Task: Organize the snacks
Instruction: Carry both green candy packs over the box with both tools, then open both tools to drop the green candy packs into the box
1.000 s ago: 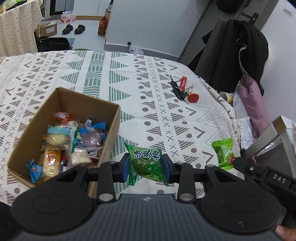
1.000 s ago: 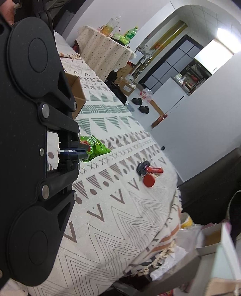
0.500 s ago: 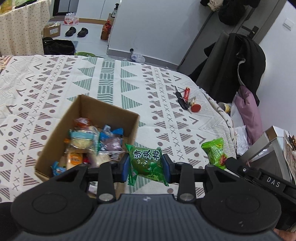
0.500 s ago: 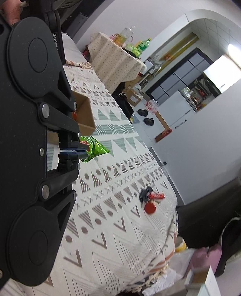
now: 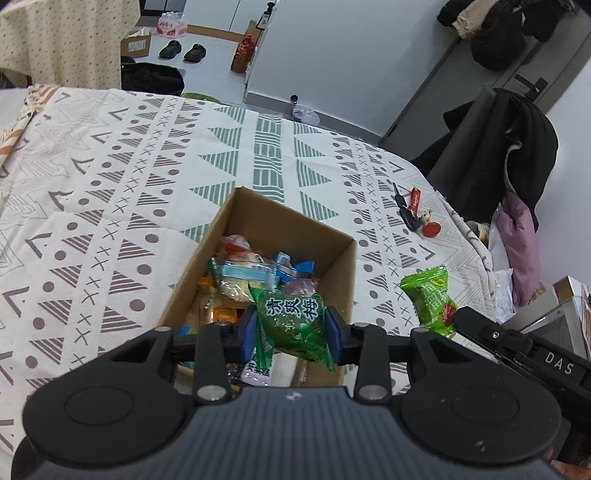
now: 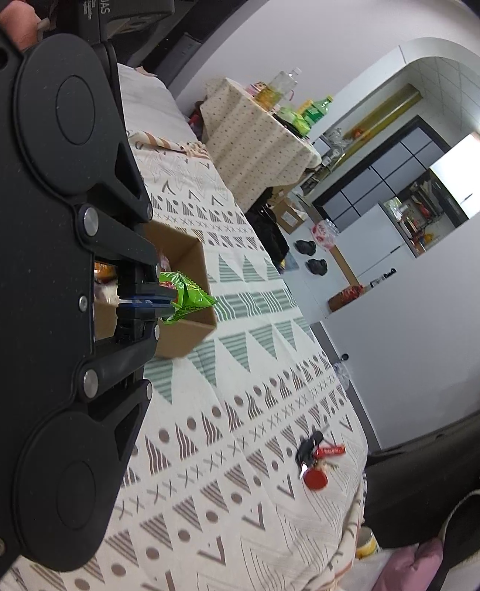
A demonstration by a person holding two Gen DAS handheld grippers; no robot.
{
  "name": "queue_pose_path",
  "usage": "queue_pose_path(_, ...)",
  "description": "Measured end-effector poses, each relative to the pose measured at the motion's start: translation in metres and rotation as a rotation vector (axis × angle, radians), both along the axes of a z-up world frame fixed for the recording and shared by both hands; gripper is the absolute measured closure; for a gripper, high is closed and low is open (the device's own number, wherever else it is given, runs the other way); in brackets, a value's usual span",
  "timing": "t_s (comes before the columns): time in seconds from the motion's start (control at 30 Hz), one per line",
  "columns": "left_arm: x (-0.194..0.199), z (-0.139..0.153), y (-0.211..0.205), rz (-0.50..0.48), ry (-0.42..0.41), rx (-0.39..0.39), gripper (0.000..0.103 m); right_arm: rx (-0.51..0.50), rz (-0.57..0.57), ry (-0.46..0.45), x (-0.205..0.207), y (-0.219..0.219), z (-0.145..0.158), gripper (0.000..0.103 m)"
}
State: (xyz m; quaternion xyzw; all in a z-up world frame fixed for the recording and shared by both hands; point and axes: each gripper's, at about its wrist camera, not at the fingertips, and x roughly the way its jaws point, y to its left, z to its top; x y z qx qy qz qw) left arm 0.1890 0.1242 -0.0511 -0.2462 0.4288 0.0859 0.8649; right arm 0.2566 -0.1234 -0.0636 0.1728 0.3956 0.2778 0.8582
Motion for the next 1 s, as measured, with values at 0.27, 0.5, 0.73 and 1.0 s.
queue_pose_path(0.27, 0.000, -0.005, 0.023, 0.015, 0.022, -0.006, 0.060, -0.019, 0.034, 0.014, -0.007, 0.035, -0.002, 0.102)
queue_pose_path(0.5, -0.002, -0.005, 0.029, -0.012, 0.037, -0.004, 0.043, 0.012, 0.050, 0.066, -0.010, 0.048, -0.005, 0.090)
queue_pose_path(0.73, -0.007, 0.000, 0.020, -0.026, 0.048, 0.009, 0.026, -0.017, 0.011, 0.068, -0.021, 0.032, -0.002, 0.065)
queue_pose_path(1.0, -0.017, 0.014, -0.005, -0.073, 0.048, 0.062, 0.017, -0.001, -0.039, 0.050, -0.036, -0.006, 0.009, 0.042)
